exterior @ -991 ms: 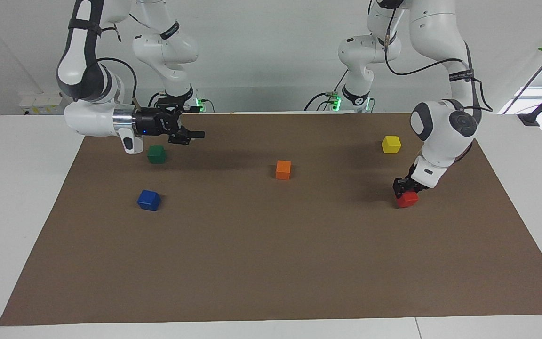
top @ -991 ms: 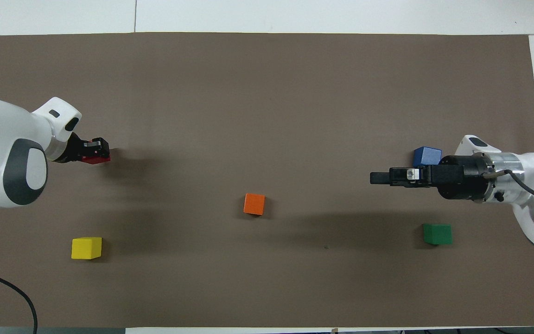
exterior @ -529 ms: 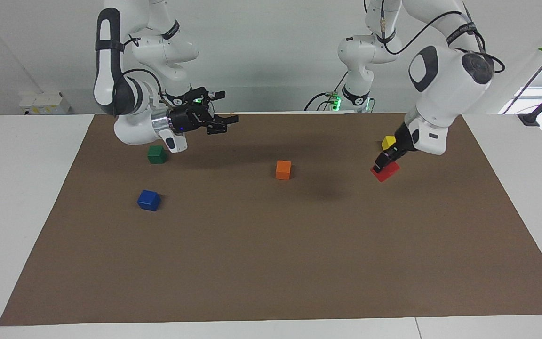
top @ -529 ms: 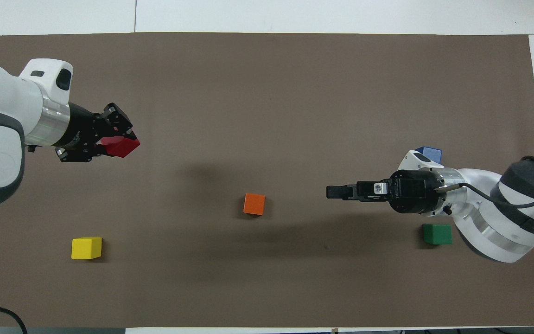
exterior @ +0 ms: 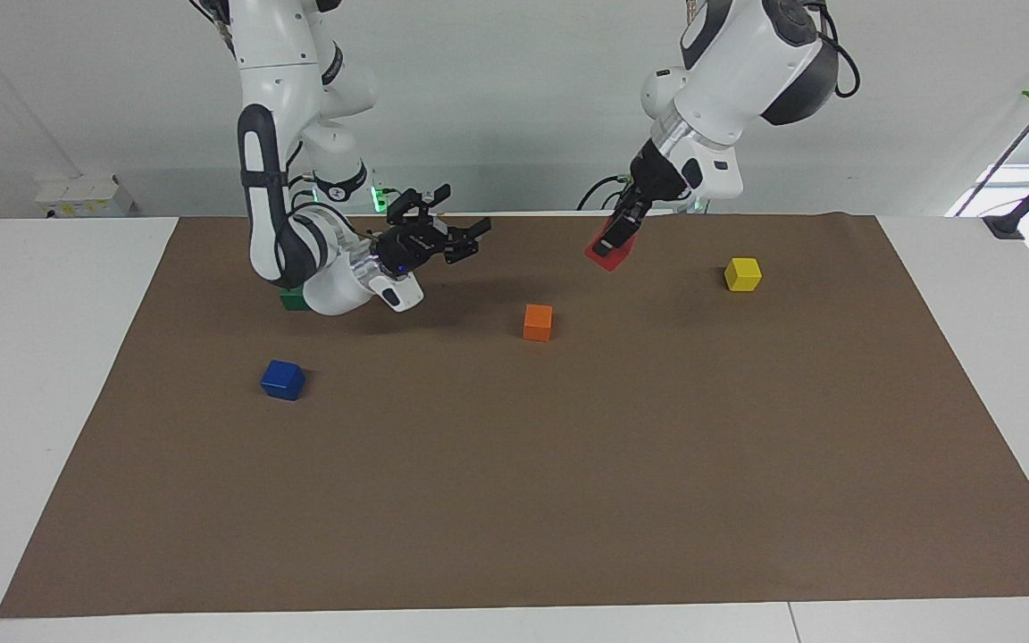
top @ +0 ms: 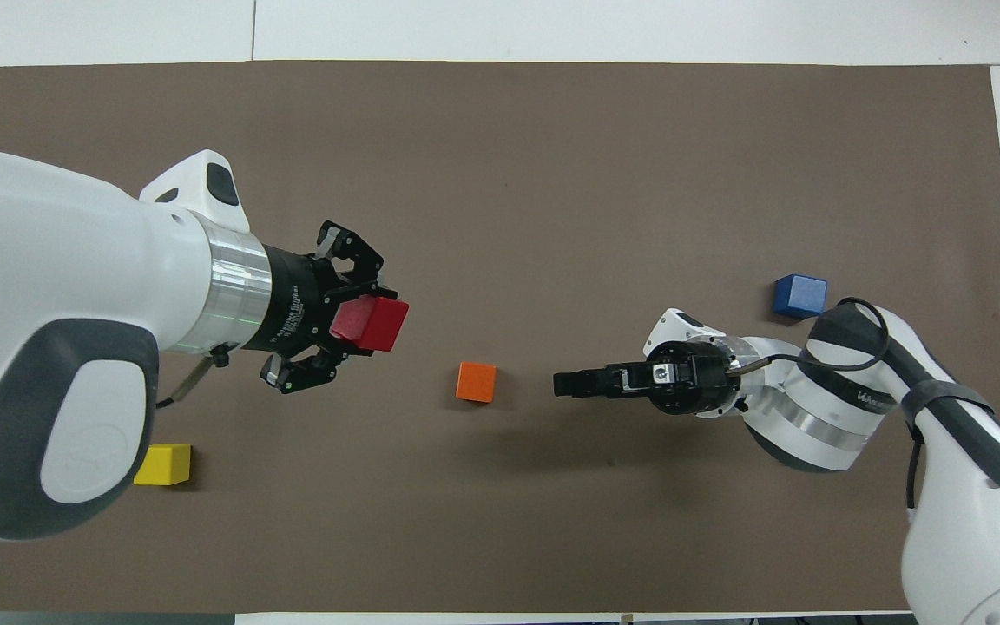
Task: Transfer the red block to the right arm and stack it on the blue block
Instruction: 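Carry the red block toward the center while the right gripper approaches it, then close the right gripper on the red block held by the left gripper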
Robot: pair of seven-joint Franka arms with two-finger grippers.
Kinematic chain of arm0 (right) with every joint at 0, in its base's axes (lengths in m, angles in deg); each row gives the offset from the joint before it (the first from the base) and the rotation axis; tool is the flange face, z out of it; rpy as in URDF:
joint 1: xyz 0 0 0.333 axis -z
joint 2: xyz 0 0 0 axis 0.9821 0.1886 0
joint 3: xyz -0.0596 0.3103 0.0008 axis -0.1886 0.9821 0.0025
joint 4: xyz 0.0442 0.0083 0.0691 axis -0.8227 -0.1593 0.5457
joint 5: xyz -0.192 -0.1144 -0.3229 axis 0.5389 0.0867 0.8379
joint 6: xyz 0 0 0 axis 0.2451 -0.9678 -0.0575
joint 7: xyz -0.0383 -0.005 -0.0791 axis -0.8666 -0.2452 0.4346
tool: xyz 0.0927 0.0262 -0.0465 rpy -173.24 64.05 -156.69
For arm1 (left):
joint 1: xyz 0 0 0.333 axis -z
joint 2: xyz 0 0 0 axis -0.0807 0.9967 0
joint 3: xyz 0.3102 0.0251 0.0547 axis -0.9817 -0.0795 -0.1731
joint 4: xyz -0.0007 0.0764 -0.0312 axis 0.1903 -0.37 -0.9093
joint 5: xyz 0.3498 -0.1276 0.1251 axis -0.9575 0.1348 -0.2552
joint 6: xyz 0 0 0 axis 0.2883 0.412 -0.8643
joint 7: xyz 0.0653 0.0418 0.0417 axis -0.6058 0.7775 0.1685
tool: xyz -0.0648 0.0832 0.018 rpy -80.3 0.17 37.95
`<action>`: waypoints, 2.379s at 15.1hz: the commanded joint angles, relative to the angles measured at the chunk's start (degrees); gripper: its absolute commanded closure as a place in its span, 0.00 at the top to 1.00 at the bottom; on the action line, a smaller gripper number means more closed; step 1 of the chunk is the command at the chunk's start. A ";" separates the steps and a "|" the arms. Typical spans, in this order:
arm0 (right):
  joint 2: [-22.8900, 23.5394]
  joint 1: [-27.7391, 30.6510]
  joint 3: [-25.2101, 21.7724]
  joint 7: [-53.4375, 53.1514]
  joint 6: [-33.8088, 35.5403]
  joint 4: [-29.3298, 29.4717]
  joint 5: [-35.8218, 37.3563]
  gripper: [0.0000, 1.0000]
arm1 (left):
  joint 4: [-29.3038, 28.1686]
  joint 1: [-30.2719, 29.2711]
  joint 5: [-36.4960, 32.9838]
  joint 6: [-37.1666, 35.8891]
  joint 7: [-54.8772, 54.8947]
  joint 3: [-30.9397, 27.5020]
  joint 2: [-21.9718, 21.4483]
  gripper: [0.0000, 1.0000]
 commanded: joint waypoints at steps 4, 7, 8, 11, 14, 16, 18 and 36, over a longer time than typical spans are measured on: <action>9.44 -2.95 -0.01 6.27 6.85 3.59 -2.30 1.00 | -0.76 0.91 6.94 1.75 -17.21 0.69 -0.85 0.00; 13.06 -4.89 0.26 10.16 8.97 5.80 -3.17 1.00 | -1.28 2.83 7.74 4.03 -23.81 0.95 -0.93 0.00; 13.15 -5.85 0.26 10.16 8.89 5.89 -4.31 1.00 | -1.81 3.80 7.74 4.65 -25.83 0.95 -1.20 0.00; 14.02 -9.27 0.35 10.16 8.01 7.55 -9.66 1.00 | -5.31 5.74 7.74 6.49 -29.63 0.95 -3.21 0.00; 14.65 -11.13 0.43 10.16 8.09 8.35 -12.75 1.00 | -8.13 6.62 7.74 6.76 -31.47 1.13 -4.89 0.00; 14.56 -11.31 1.92 10.16 8.01 8.61 -14.33 1.00 | -8.93 7.15 7.74 6.85 -32.71 1.13 -5.33 0.00; 14.64 -11.92 2.28 10.16 8.01 8.61 -15.83 1.00 | -9.02 7.15 7.74 6.85 -32.71 1.13 -5.42 0.00; 12.36 -13.07 3.77 3.55 6.35 7.56 -17.06 0.00 | -9.11 6.97 7.74 6.23 -32.53 1.13 -5.50 0.00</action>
